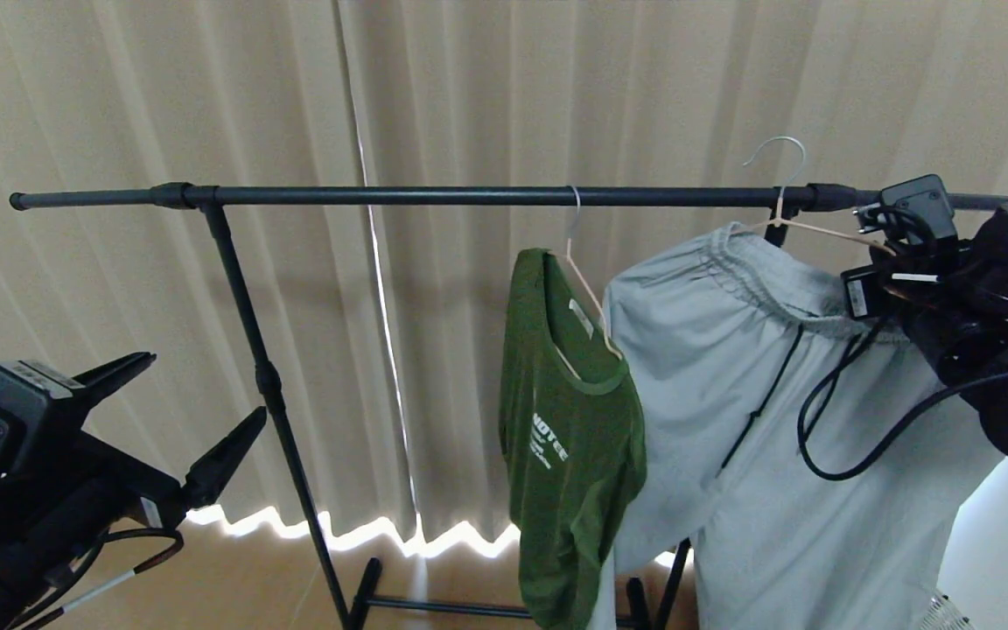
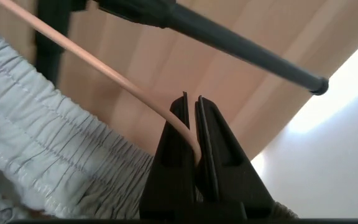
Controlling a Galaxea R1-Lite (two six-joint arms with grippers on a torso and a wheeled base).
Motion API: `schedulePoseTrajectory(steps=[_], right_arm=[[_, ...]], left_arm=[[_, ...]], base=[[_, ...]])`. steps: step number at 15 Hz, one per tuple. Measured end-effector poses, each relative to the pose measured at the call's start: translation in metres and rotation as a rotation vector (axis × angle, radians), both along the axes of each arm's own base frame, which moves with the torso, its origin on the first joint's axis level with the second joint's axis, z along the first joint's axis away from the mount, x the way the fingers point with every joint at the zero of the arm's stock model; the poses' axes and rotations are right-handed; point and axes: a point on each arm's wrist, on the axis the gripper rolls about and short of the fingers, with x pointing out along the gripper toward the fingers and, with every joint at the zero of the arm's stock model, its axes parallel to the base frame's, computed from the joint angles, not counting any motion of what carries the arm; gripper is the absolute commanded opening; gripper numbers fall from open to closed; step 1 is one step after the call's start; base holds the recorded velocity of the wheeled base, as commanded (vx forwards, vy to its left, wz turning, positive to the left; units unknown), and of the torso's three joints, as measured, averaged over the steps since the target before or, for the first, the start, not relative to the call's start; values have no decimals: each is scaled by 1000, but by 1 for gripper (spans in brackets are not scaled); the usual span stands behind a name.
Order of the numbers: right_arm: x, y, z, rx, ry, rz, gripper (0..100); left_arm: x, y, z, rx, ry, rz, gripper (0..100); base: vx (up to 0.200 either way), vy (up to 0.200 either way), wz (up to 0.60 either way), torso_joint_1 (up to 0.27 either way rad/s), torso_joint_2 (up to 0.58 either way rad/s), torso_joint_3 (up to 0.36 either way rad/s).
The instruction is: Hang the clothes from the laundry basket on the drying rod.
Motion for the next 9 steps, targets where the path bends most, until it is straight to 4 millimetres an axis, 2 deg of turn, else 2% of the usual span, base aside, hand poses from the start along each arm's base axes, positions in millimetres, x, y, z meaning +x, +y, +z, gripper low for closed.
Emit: schedulePoseTrajectory(steps=[4, 9], right_arm=[[19, 1, -20, -54, 65, -9, 0], [23, 14, -30, -64, 93, 26, 0]], left_arm=[[-1, 0, 0, 18, -6, 0, 100], [-2, 0, 0, 18, -4, 1, 100]], base=[[0, 0, 0, 0, 0, 0], [0, 0, 0, 0, 0, 0]])
